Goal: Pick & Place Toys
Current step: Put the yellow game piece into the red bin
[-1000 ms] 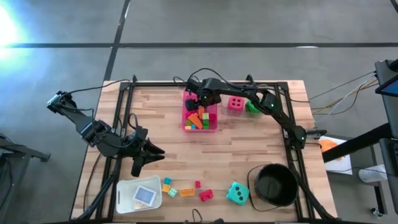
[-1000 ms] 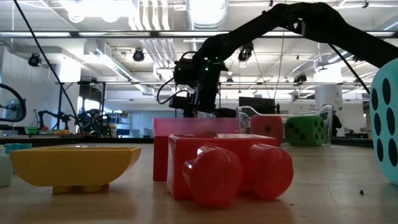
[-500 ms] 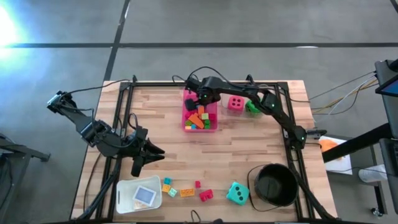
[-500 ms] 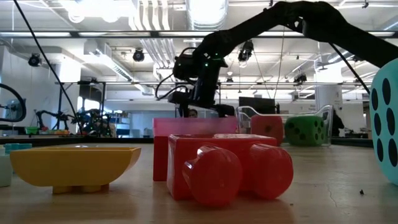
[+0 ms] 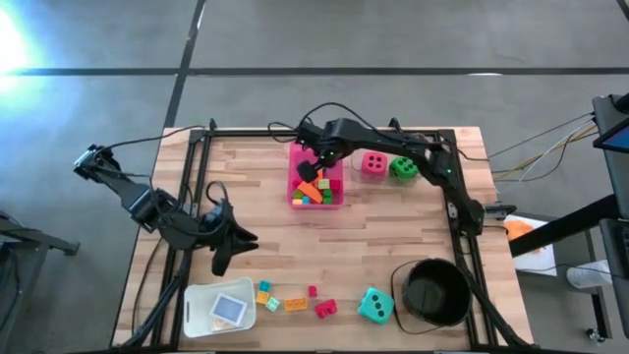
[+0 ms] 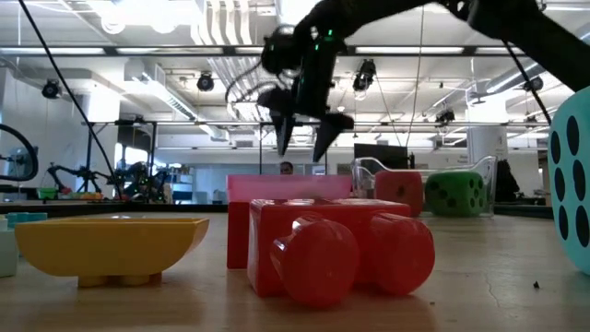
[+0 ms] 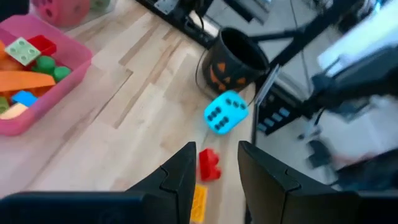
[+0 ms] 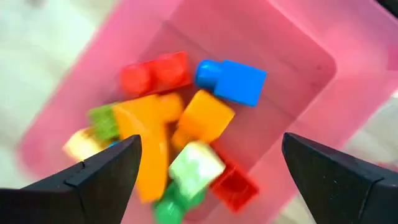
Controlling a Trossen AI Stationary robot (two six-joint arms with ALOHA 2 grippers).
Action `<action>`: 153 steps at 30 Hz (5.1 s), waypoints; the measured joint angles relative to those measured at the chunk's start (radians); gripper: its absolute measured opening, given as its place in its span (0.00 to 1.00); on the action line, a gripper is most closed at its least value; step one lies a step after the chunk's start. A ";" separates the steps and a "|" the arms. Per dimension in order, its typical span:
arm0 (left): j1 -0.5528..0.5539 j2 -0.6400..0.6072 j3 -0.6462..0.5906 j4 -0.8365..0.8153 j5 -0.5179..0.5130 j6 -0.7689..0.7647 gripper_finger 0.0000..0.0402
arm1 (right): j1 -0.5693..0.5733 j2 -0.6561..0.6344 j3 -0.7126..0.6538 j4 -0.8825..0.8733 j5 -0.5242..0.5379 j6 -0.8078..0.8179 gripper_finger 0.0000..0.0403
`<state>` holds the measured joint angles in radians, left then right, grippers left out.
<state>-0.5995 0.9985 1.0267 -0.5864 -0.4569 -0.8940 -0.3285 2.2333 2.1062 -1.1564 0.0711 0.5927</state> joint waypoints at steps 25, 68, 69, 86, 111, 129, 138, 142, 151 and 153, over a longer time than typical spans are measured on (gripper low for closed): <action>0.207 0.257 0.002 0.028 0.263 0.334 0.62 | 0.288 -0.772 -0.414 -0.107 0.177 0.293 0.95; 0.035 0.911 0.242 0.144 0.419 0.443 0.61 | 0.423 -1.257 -0.942 0.151 0.219 0.313 0.95; 0.032 0.916 0.257 0.140 0.403 0.448 0.61 | 0.423 -1.257 -0.939 0.151 0.218 0.308 0.95; 0.008 1.036 0.375 0.035 0.320 0.421 0.61 | 0.423 -1.262 -0.938 0.155 0.220 0.294 0.95; 0.010 1.087 0.375 -0.004 0.366 0.365 0.34 | 0.423 -1.271 -0.938 0.167 0.218 0.288 0.95; 0.108 0.801 0.373 -0.227 0.194 0.277 0.34 | 0.422 -1.271 -0.938 0.186 0.220 0.316 0.95; 0.488 0.568 0.374 -0.282 0.186 0.269 0.34 | 0.422 -1.274 -0.938 0.278 0.302 0.288 0.95; 0.718 0.553 0.374 -0.259 0.339 0.359 0.34 | 0.422 -1.274 -0.938 0.315 0.306 0.268 0.95; 1.010 0.632 0.379 -0.229 0.473 0.565 0.34 | 0.422 -1.271 -0.938 0.325 0.325 0.274 0.95; 1.027 0.659 0.387 -0.226 0.479 0.608 0.34 | 0.422 -1.269 -0.938 0.325 0.325 0.296 0.95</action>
<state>0.4275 1.6574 1.4138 -0.8121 0.0219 -0.2864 0.0933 0.9642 1.1687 -0.8318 0.3965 0.8885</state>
